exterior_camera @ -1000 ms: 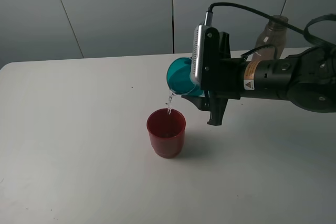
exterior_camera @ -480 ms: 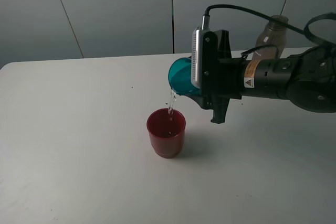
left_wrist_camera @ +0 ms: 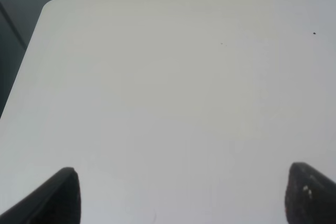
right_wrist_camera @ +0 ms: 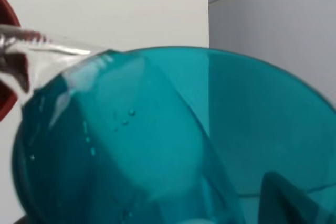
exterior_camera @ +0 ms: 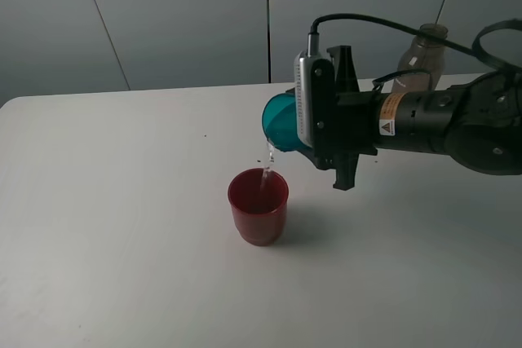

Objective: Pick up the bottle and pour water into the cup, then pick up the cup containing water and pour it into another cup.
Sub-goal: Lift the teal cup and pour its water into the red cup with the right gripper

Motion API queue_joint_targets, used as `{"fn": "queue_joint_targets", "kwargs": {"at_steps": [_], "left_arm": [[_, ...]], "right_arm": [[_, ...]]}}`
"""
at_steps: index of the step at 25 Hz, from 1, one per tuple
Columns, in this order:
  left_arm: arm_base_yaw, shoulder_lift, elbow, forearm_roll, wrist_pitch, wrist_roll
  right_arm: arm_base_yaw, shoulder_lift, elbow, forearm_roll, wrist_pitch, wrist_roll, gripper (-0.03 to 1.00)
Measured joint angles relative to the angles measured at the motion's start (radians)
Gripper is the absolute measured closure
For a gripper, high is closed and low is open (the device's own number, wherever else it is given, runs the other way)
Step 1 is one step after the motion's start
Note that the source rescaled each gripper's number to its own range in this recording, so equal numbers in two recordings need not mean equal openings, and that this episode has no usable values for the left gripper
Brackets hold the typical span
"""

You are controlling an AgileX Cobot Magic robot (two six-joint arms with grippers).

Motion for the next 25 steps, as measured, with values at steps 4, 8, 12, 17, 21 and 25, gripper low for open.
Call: {"fn": "queue_joint_targets", "kwargs": {"at_steps": [4, 8, 12, 17, 21, 25], "left_arm": [[0.000, 0.000, 0.000, 0.000, 0.000, 0.000], [0.000, 0.000, 0.000, 0.000, 0.000, 0.000], [0.000, 0.000, 0.000, 0.000, 0.000, 0.000], [0.000, 0.000, 0.000, 0.000, 0.000, 0.000], [0.000, 0.000, 0.000, 0.000, 0.000, 0.000], [0.000, 0.000, 0.000, 0.000, 0.000, 0.000]], "right_arm": [[0.024, 0.000, 0.000, 0.063, 0.000, -0.079, 0.89], [0.030, 0.000, 0.000, 0.086, 0.000, -0.125, 0.89], [0.030, 0.010, 0.000, 0.103, 0.000, -0.149, 0.89], [0.038, 0.014, 0.000, 0.143, 0.000, -0.212, 0.89], [0.041, 0.036, 0.000, 0.161, -0.002, -0.244, 0.89], [0.043, 0.051, -0.007, 0.179, -0.002, -0.267, 0.89]]}}
